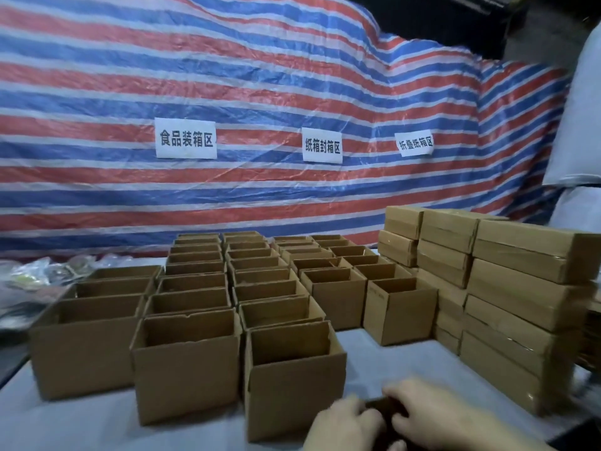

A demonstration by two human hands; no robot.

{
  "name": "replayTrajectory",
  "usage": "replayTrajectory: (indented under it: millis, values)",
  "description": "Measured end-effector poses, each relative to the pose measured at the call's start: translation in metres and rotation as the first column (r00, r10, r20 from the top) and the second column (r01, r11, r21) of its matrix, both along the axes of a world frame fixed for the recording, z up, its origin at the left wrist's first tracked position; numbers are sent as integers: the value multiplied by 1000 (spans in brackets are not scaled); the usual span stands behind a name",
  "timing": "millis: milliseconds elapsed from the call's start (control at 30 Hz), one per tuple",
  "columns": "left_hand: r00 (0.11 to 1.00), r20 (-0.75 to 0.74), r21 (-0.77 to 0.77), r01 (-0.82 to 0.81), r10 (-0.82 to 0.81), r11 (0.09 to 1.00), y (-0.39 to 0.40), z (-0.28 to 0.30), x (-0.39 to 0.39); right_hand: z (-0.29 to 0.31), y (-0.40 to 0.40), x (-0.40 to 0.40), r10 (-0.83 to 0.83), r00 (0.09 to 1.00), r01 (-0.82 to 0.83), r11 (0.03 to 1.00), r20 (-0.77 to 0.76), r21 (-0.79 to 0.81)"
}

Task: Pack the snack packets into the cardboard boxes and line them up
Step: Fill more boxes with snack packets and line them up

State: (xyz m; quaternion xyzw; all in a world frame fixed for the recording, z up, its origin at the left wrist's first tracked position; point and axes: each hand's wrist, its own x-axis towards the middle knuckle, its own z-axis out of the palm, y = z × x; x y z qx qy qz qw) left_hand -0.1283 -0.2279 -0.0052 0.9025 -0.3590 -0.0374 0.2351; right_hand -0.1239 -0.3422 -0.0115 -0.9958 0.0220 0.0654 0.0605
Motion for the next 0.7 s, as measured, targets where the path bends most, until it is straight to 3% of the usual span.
replayTrajectory:
  millis: [33, 100, 167, 233, 300, 467, 533, 700]
  values:
    - [996, -52, -17, 72, -73, 997, 56, -17, 3, 0, 14, 2, 0, 1000, 0, 1000, -5, -1]
    - [995, 59, -49, -71, 74, 996, 127, -25, 13, -3, 53, 5, 32, 999, -32, 999, -6, 33]
    - [984, 76, -71, -154, 160, 985, 168, -30, 22, -3, 90, 16, 108, 993, -105, 992, -43, 63]
    - [979, -55, -48, -201, 198, 978, 195, -28, 27, -1, 128, 29, 144, 986, -138, 988, -86, 71]
    - [948, -80, -65, -313, 307, 948, 232, -31, 42, 0, 168, 42, 167, 982, -162, 984, -84, 68]
    - [846, -30, -36, -533, 532, 845, 296, -40, 60, -14, 260, 73, 190, 982, -190, 982, -16, -11]
    - [833, -8, 20, -553, 553, 833, 316, -44, 68, -19, 284, 80, 187, 982, -186, 982, 31, -35]
    - [804, 80, -7, -591, 589, 807, 331, -46, 72, -28, 302, 87, 187, 970, -181, 982, 155, -53]
